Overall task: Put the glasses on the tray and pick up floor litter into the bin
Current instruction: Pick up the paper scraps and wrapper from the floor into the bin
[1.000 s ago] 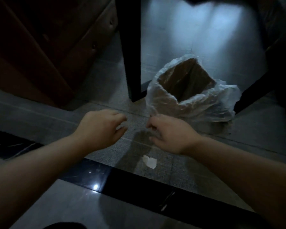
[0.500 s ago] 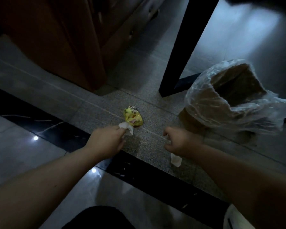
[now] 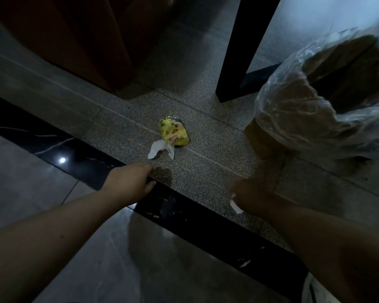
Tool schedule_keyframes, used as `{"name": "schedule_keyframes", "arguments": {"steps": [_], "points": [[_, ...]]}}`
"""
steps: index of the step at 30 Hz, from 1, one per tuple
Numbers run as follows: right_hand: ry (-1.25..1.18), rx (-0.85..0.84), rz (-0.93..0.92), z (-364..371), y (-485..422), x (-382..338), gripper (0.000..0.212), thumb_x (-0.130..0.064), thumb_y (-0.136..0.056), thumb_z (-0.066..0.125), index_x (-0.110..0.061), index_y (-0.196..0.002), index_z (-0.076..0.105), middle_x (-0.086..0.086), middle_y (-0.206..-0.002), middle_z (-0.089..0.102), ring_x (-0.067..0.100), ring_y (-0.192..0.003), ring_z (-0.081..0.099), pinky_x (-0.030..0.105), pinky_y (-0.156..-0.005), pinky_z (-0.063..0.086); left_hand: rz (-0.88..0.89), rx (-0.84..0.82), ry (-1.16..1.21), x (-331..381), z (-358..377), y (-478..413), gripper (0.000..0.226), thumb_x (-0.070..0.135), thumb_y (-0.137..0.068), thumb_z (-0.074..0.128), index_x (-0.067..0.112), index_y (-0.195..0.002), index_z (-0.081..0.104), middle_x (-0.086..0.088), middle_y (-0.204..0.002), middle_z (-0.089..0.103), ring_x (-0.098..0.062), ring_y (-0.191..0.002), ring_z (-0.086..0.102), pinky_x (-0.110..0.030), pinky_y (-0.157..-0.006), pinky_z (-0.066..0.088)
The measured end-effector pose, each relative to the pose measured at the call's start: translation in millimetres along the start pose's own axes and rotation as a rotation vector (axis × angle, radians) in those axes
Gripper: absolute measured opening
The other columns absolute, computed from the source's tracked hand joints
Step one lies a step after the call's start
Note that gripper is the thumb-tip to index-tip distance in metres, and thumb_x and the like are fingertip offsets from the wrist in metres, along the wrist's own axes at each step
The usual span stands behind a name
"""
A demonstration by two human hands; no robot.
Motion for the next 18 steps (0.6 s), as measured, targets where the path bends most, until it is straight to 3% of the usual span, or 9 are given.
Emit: {"name": "schedule_keyframes", "arguments": {"steps": [4,9,12,15,18], "points": [[-0.057,0.091,-0.026,-10,5,-3,0.023,-0.018,-0.089,0.06,-0.001,-0.102,0.066,0.018,-0.105,0.066,0.029,-0.098,0.061,0.034,-0.082,0.045,-0.08,0.023,0.05,0,-6,-20,0.034,0.047,-0.084,0.054,0.021,-0.107,0.053,-0.005,-0.106,0.06,-0.028,-0.091,0.061,-0.038,-0.066,0.051],[-0.091,0.349,-0.265,-39,12,-20,0.01,-0.009,-0.084,0.064,0.001,-0.086,0.065,0.021,-0.088,0.062,0.035,-0.081,0.059,0.038,-0.069,0.045,-0.192,-0.009,0.126,1,-8,-59,0.05,0.043,-0.084,0.059,0.016,-0.122,0.043,-0.011,-0.121,0.049,-0.032,-0.105,0.055,-0.043,-0.075,0.048],[-0.083,0.487,-0.327,-52,14,-30,0.006,-0.004,-0.079,0.067,0.001,-0.082,0.066,0.02,-0.083,0.062,0.034,-0.075,0.059,0.033,-0.067,0.04,-0.209,-0.032,0.07,2,1,-74,0.052,0.043,-0.082,0.062,0.015,-0.121,0.043,-0.012,-0.121,0.05,-0.034,-0.106,0.055,-0.046,-0.078,0.05],[-0.112,0.51,-0.349,-63,15,-32,0.006,-0.006,-0.083,0.064,0.001,-0.082,0.064,0.02,-0.083,0.06,0.034,-0.076,0.057,0.037,-0.068,0.043,-0.164,-0.041,-0.046,3,12,-77,0.045,0.042,-0.083,0.059,0.018,-0.119,0.046,-0.01,-0.115,0.054,-0.033,-0.098,0.06,-0.043,-0.071,0.05],[-0.146,0.521,-0.395,-69,15,-37,0.007,-0.005,-0.085,0.062,-0.001,-0.08,0.061,0.018,-0.08,0.058,0.031,-0.073,0.055,0.038,-0.066,0.042,-0.123,-0.022,-0.135,0,18,-75,0.032,0.037,-0.088,0.051,0.024,-0.118,0.051,-0.008,-0.106,0.058,-0.031,-0.086,0.063,-0.036,-0.057,0.041]]}}
Point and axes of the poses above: each hand's wrist, its own y-axis away from the middle knuckle, its own z-axis out of the palm, x = y × z, the point moved 1 cm from there along -y, towards the middle knuckle
